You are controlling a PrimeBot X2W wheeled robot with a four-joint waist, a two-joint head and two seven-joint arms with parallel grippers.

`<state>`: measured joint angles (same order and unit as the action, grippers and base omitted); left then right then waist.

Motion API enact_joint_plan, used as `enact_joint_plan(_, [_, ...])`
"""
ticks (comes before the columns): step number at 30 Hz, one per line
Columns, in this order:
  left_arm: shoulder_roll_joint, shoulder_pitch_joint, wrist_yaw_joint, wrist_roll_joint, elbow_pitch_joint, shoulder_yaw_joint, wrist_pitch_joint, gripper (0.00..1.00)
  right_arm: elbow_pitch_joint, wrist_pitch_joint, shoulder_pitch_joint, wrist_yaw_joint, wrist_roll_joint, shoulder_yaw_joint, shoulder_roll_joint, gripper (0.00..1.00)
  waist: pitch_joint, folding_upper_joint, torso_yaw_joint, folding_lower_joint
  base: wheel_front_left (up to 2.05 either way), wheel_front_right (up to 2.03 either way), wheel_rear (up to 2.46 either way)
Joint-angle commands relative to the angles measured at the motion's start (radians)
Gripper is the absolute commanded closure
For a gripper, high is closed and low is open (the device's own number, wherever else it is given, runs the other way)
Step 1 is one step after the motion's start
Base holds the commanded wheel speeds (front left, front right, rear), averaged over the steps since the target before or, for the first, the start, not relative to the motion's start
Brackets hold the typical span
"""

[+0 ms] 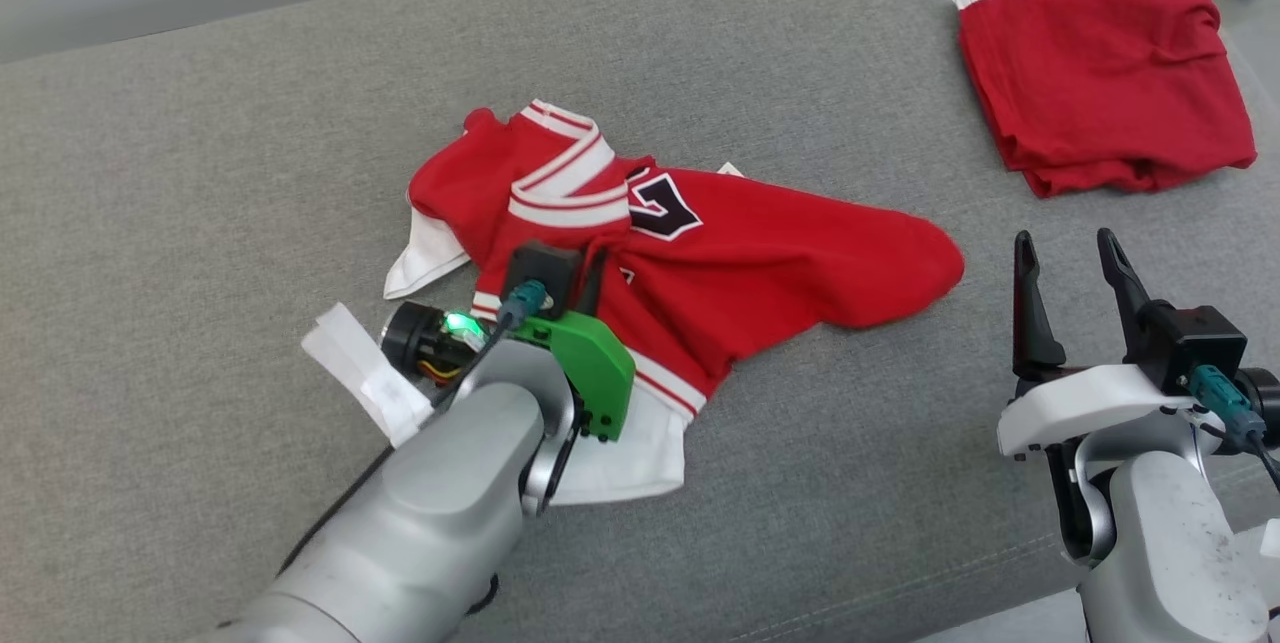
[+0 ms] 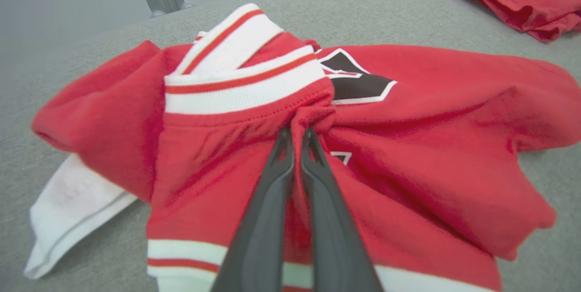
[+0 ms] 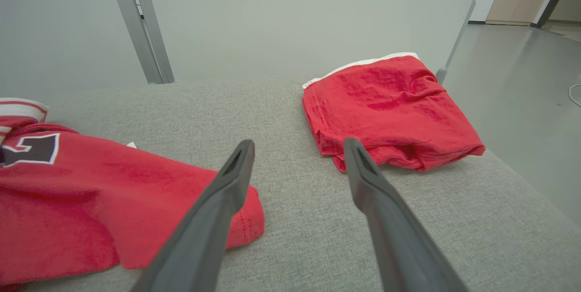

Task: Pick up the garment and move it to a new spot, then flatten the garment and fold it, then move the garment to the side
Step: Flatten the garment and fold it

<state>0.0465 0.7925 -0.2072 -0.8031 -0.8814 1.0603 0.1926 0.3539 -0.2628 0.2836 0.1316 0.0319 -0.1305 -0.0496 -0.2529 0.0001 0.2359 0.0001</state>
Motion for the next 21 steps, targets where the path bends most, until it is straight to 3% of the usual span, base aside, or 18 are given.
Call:
enact_joint_plan(1, [0.007, 0.041, -0.008, -0.013, -0.017, -0.022, 0.017, 1.0, -0.005, -0.003, -0.012, -0.002, -0.01, -0.005, -0.002, 0.0, 0.015, -0.0001, -0.023, -0.0001, 0.0, 0.0, 0.0])
enact_joint_plan(4, [0.008, 0.084, -0.014, -0.033, -0.058, -0.063, 0.042, 1.0, -0.009, -0.003, -0.009, -0.002, -0.015, -0.01, -0.002, 0.0, 0.019, -0.0001, -0.042, -0.0001, 0.0, 0.0, 0.0])
enact_joint_plan(12, [0.036, 0.141, 0.025, -0.048, -0.16, -0.12, 0.066, 1.0, -0.009, -0.003, 0.003, -0.002, -0.014, -0.009, -0.002, 0.0, 0.006, -0.0001, -0.076, -0.0001, 0.0, 0.0, 0.0])
enact_joint_plan(14, [0.04, 0.142, 0.029, -0.047, -0.172, -0.137, 0.072, 0.96, -0.009, -0.003, 0.005, -0.002, -0.011, -0.011, -0.002, 0.0, 0.001, -0.0001, -0.081, -0.0001, 0.0, 0.0, 0.0])
enact_joint_plan(16, [0.047, 0.141, 0.031, -0.028, -0.153, -0.155, 0.074, 0.58, -0.014, -0.003, 0.008, -0.002, -0.008, -0.018, -0.002, 0.0, -0.004, -0.0001, -0.088, -0.0001, 0.0, 0.0, 0.0])
enact_joint_plan(17, [0.053, 0.129, 0.031, -0.011, -0.128, -0.169, 0.074, 0.0, -0.018, -0.003, 0.008, -0.002, -0.007, -0.024, -0.002, 0.0, -0.007, -0.0001, -0.091, -0.0001, 0.0, 0.0, 0.0])
enact_joint_plan(21, [0.049, 0.039, 0.033, 0.063, 0.01, -0.226, 0.072, 0.0, -0.041, -0.003, -0.004, -0.002, -0.014, -0.064, -0.002, 0.0, -0.01, -0.0001, -0.11, -0.0001, 0.0, 0.0, 0.0])
